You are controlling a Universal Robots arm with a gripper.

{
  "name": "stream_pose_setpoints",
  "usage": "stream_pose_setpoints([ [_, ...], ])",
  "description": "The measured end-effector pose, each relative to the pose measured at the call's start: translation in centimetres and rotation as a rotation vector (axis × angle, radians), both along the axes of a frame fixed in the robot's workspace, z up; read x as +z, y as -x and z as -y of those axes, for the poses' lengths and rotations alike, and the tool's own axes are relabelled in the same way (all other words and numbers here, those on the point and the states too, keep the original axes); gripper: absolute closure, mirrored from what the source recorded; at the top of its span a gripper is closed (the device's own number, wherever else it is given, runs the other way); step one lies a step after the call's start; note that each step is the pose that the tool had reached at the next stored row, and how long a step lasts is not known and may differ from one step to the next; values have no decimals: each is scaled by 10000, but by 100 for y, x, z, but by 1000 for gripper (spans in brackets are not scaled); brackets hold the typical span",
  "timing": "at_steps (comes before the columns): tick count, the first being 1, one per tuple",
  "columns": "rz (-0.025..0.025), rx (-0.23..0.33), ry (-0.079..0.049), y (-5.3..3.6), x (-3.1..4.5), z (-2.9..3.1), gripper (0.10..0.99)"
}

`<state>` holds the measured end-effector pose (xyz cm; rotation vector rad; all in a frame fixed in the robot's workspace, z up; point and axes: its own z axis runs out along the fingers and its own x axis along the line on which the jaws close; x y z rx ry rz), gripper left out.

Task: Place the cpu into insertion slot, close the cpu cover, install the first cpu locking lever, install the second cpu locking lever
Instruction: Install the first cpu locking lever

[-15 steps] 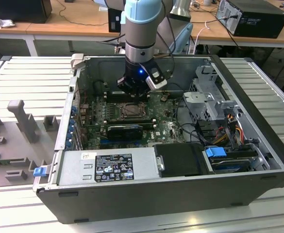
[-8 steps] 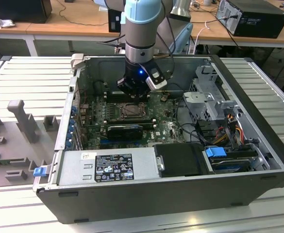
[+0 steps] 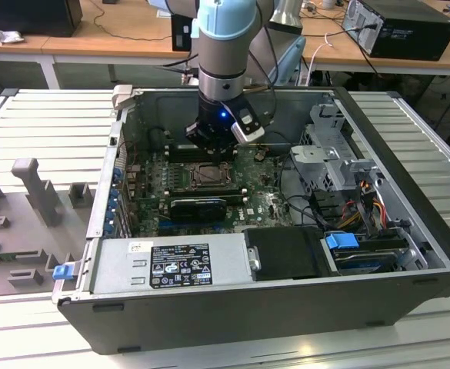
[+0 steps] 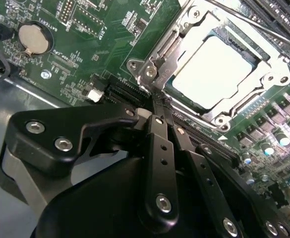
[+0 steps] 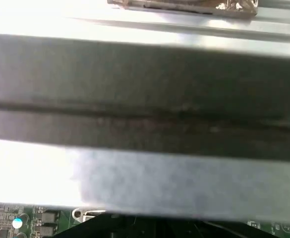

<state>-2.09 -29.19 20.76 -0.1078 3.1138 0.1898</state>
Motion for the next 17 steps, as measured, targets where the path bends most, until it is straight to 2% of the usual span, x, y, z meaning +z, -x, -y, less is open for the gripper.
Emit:
stream_pose_setpoints([
  [3,-2,1,1,0,129,0,980],
  [4,-2,2,2,0,138,0,980],
  [17,-1,1,11,0,135,60,980],
])
